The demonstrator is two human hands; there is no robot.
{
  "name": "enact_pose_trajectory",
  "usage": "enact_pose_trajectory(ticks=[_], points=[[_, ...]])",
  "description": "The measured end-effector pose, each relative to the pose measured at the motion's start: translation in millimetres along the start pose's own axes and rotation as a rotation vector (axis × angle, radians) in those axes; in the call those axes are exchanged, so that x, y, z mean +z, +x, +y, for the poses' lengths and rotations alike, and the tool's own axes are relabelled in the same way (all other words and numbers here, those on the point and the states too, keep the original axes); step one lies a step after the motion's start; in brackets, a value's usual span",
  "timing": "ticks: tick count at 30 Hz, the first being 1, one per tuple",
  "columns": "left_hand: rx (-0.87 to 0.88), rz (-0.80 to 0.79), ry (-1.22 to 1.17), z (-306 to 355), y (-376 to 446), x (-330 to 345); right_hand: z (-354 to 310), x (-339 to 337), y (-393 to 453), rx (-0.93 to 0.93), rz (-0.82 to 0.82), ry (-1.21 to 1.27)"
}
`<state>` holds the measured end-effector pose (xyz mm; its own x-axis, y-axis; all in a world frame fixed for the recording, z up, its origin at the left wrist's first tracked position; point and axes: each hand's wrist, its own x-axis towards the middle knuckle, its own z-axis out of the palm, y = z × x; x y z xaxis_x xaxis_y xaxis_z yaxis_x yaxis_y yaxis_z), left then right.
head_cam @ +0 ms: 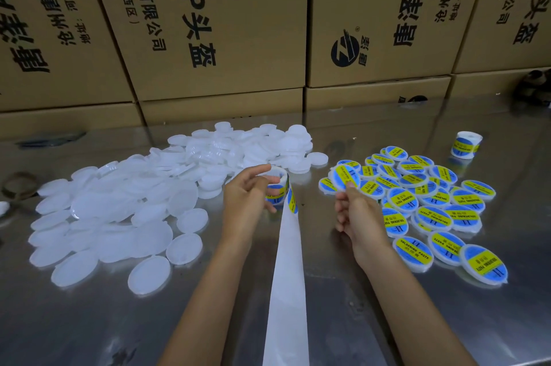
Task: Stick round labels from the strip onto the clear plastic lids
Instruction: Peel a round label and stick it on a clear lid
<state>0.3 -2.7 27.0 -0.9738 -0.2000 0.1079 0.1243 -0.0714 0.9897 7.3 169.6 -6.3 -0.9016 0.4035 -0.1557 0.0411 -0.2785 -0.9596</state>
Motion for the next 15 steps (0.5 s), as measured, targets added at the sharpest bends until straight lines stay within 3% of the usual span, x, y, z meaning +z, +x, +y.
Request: enact_pose_trajectory(ticks=[5,10,12,15], points=[[0.010,0.143,0.077,-6.7,9.6,-8.5,-8.5,-6.4,3.7,0.118,0.051,0.291],[0.034,0.251,0.275,-17.1,20.4,-20.4,-10.4,-8.6,1.9,0.140,0.023,0.325],[0.057,0.311,0.430,-20.3,24.3,-28.1,-10.6,-7.5,0.7,0.129,0.003,0.300],[0.146,0.427,0.850,-25.2,27.1,-38.2,-10.8,-5.2,-1.0,0.113,-0.011,0.247]])
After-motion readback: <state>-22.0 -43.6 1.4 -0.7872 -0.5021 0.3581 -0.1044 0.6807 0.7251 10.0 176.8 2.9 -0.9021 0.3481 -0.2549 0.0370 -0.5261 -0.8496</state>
